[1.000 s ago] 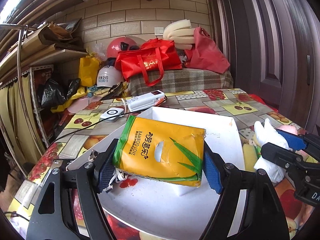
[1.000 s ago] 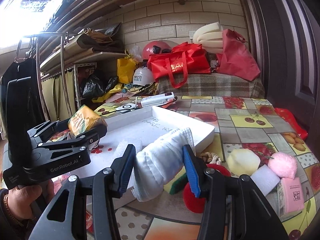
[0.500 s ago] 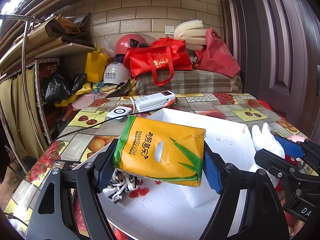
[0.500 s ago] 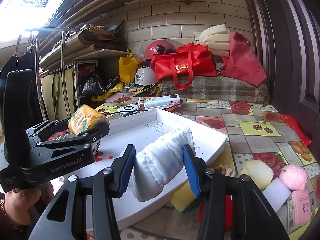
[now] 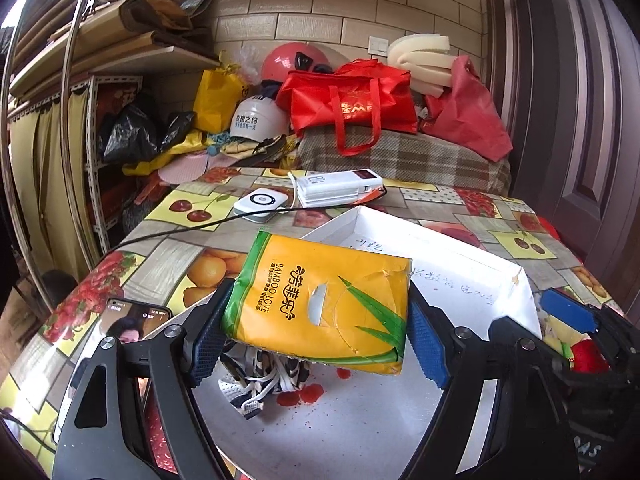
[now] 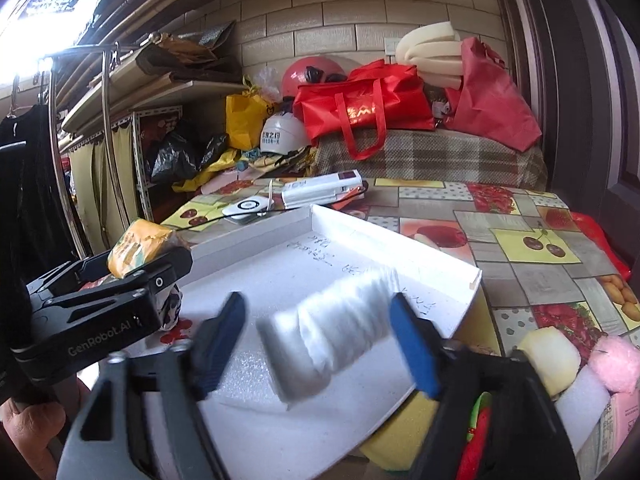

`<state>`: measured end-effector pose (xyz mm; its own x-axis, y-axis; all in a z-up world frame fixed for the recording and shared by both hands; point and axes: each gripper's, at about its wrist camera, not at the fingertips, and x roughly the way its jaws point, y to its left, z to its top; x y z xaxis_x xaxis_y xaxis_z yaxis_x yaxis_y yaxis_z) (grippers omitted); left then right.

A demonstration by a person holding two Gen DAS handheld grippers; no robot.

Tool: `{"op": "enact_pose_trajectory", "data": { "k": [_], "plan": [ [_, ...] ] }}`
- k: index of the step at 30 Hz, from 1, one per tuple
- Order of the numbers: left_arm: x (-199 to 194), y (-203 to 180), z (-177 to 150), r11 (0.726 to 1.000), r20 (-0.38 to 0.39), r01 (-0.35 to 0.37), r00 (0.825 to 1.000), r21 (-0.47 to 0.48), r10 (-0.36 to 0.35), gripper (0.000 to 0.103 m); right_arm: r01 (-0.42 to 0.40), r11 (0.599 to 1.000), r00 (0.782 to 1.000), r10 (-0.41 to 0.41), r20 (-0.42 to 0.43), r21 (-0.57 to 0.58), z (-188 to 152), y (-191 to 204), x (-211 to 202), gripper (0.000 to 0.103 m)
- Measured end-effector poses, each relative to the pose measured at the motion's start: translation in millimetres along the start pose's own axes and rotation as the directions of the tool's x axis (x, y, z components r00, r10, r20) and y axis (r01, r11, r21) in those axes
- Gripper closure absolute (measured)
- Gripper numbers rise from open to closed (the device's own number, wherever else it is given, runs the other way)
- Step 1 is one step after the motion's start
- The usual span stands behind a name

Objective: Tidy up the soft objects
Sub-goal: 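Lower both items into the white box and open both tools, then move both tools back over the remaining soft items on the table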

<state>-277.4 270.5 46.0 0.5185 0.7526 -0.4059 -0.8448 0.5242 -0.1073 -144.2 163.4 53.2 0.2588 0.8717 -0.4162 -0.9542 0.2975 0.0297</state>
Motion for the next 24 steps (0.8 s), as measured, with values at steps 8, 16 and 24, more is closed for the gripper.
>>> {"op": "enact_pose_trajectory", "data": {
  "k": [8, 16, 24],
  "plan": [
    [-8.1, 10.1, -0.6, 0.999, 0.036, 0.002, 0.999, -0.043, -0.001, 0.000, 0.018, 1.000, 1.000, -0.019, 0.019, 0.014, -0.2, -3.0, -2.9, 0.000],
    [-25.3, 3.3, -3.1, 1.000, 0.117, -0.007, 0.993, -0.004, 0.008, 0.000, 0.035, 0.999, 0.995, -0.038, 0.092, 0.031, -1.2, -6.4, -15.2, 0.000],
    [-38.5, -5.8, -13.5, 0.997, 0.074, 0.072, 0.995, -0.007, -0.072, 0.000, 0.023, 1.000, 0.993, -0.024, 0.113, 0.015, -10.8, -15.6, -41.7, 0.000]
  ]
}}
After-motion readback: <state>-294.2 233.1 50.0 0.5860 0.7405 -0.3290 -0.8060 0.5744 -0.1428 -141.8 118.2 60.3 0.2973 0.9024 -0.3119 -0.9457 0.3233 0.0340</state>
